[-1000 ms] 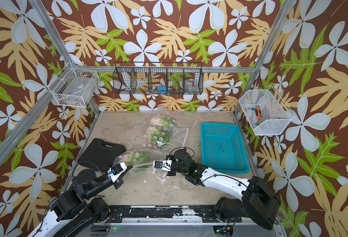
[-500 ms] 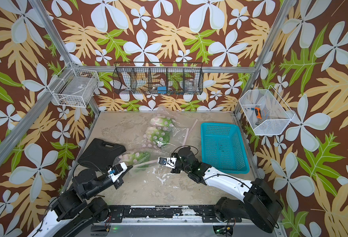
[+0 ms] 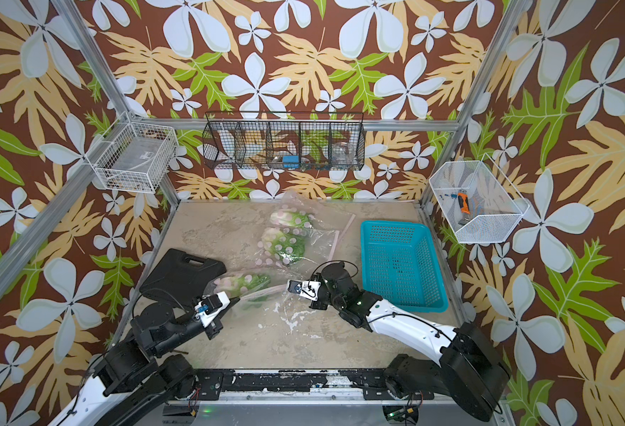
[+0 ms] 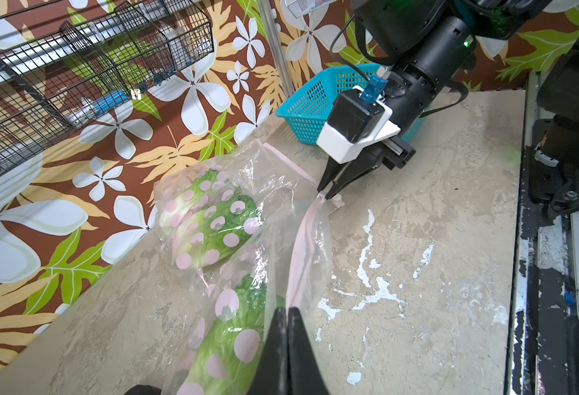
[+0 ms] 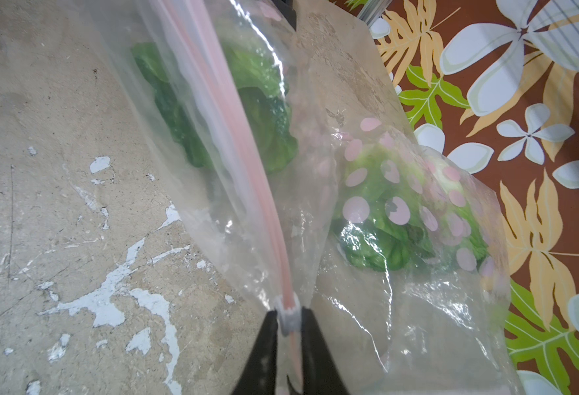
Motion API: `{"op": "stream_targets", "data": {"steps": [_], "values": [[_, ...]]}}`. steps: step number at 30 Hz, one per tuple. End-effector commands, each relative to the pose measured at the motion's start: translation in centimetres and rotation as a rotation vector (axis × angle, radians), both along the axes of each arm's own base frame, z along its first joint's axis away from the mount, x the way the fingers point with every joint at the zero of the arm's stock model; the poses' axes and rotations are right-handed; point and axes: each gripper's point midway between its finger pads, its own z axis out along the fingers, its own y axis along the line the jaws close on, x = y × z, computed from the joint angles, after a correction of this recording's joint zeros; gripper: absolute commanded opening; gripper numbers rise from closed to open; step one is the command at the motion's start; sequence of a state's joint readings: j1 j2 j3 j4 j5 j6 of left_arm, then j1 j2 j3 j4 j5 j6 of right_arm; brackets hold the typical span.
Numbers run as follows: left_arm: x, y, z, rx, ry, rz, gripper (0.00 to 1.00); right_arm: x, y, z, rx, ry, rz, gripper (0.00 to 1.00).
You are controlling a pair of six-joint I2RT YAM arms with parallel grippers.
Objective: Open the zip-top bag and take out the chinese cabbages
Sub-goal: Unzip the zipper on the zipper food storage bag, then pick up the Chinese cabbage from the zipper food storage bag.
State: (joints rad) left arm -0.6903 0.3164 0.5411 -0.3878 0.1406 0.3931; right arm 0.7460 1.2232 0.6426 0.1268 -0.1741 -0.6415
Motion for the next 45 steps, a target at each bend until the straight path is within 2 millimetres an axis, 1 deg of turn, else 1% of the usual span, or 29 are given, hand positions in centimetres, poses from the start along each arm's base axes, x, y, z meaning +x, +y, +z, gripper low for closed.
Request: {"op": "stream_targets", "data": {"steps": [1, 2, 3, 4, 5, 7, 10, 11, 13, 17, 20, 22, 23, 25, 26, 27, 29, 31, 33, 36, 38, 40, 42, 43, 44, 45], "values": [[-0.3, -0.9, 1.2, -0.056, -0.015, -0.046, 0.0, -0.3, -0.2, 1.8, 0.063, 0.027, -0.031, 0.36], [-0.4, -1.2, 1.2, -0.068, -0.009, -0.06, 0.0, -0.5, -0.3, 2.6, 0.091, 0.025, -0.038, 0.4], [-0.3, -1.3, 1.4, -0.079, -0.005, -0.061, 0.19, -0.7, -0.4, 3.2, 0.113, 0.022, -0.042, 0.42], [-0.3, -1.4, 1.6, -0.093, 0.004, -0.063, 0.5, -1.0, -0.6, 4.0, 0.14, 0.018, -0.049, 0.45], [-0.4, -1.6, 1.8, -0.102, 0.009, -0.069, 0.64, -1.2, -0.8, 4.8, 0.169, 0.014, -0.059, 0.47], [-0.4, -1.8, 2.4, -0.11, 0.013, -0.077, 0.75, -1.5, -1.5, 6.2, 0.221, 0.003, -0.089, 0.5], [0.1, -2.1, 2.8, -0.094, 0.034, -0.073, 0.82, -1.2, -2.7, 8.3, 0.299, -0.013, -0.172, 0.52], [0.4, -2.2, 2.8, -0.083, 0.046, -0.064, 0.94, -0.9, -3.2, 8.9, 0.324, -0.016, -0.214, 0.53], [1.1, -2.4, 2.7, -0.063, 0.076, -0.048, 1.0, -0.1, -4.2, 10.0, 0.365, -0.013, -0.304, 0.54], [3.1, -3.0, 3.4, -0.093, 0.187, 0.033, 1.0, 1.3, -5.8, 11.1, 0.385, 0.019, -0.461, 0.57], [5.6, -3.2, 3.5, -0.116, 0.345, 0.169, 1.0, 2.1, -6.8, 11.3, 0.392, 0.037, -0.555, 0.6], [6.7, -3.7, 2.0, -0.054, 0.492, 0.244, 1.0, 2.5, -7.7, 11.8, 0.416, 0.038, -0.618, 0.63], [7.3, -3.8, 1.0, -0.013, 0.567, 0.288, 1.0, 2.6, -8.4, 12.0, 0.436, 0.037, -0.659, 0.66], [7.8, -4.2, -1.0, 0.083, 0.679, 0.33, 1.0, 2.8, -9.8, 13.0, 0.488, 0.025, -0.738, 0.77], [8.1, -4.2, -1.7, 0.104, 0.709, 0.355, 1.0, 2.8, -10.6, 13.5, 0.519, 0.021, -0.775, 0.82], [8.4, -4.2, -2.2, 0.111, 0.719, 0.376, 1.0, 2.6, -11.1, 13.8, 0.542, 0.022, -0.795, 0.84], [8.6, -4.1, -2.0, 0.088, 0.717, 0.403, 1.0, 2.5, -12.7, 14.5, 0.58, 0.018, -0.85, 0.87], [8.4, -4.3, -1.5, 0.06, 0.724, 0.394, 1.0, 2.4, -14.4, 14.9, 0.604, 0.017, -0.919, 0.87], [7.7, -4.7, -1.3, 0.078, 0.731, 0.377, 1.0, 2.2, -16.2, 15.0, 0.638, 0.034, -0.98, 0.86], [5.8, -5.9, -2.4, 0.223, 0.689, 0.374, 1.0, 2.0, -17.6, 14.2, 0.677, 0.114, -1.029, 0.84], [4.5, -6.9, -4.0, 0.318, 0.705, 0.374, 0.96, 2.0, -18.0, 13.2, 0.699, 0.195, -1.044, 0.83], [3.4, -7.9, -5.1, 0.362, 0.718, 0.369, 0.91, 1.9, -17.9, 12.3, 0.721, 0.27, -1.048, 0.83], [2.5, -8.8, -5.8, 0.372, 0.732, 0.353, 0.82, 1.6, -17.5, 11.7, 0.757, 0.326, -1.033, 0.83], [2.3, -9.1, -6.1, 0.366, 0.742, 0.356, 0.74, 1.3, -17.3, 11.3, 0.772, 0.352, -1.033, 0.83], [2.1, -9.3, -6.5, 0.363, 0.755, 0.357, 0.69, 1.1, -17.3, 10.9, 0.784, 0.373, -1.041, 0.83], [2.1, -9.4, -6.8, 0.362, 0.757, 0.365, 0.68, 0.9, -17.3, 10.5, 0.785, 0.391, -1.048, 0.83]]}}
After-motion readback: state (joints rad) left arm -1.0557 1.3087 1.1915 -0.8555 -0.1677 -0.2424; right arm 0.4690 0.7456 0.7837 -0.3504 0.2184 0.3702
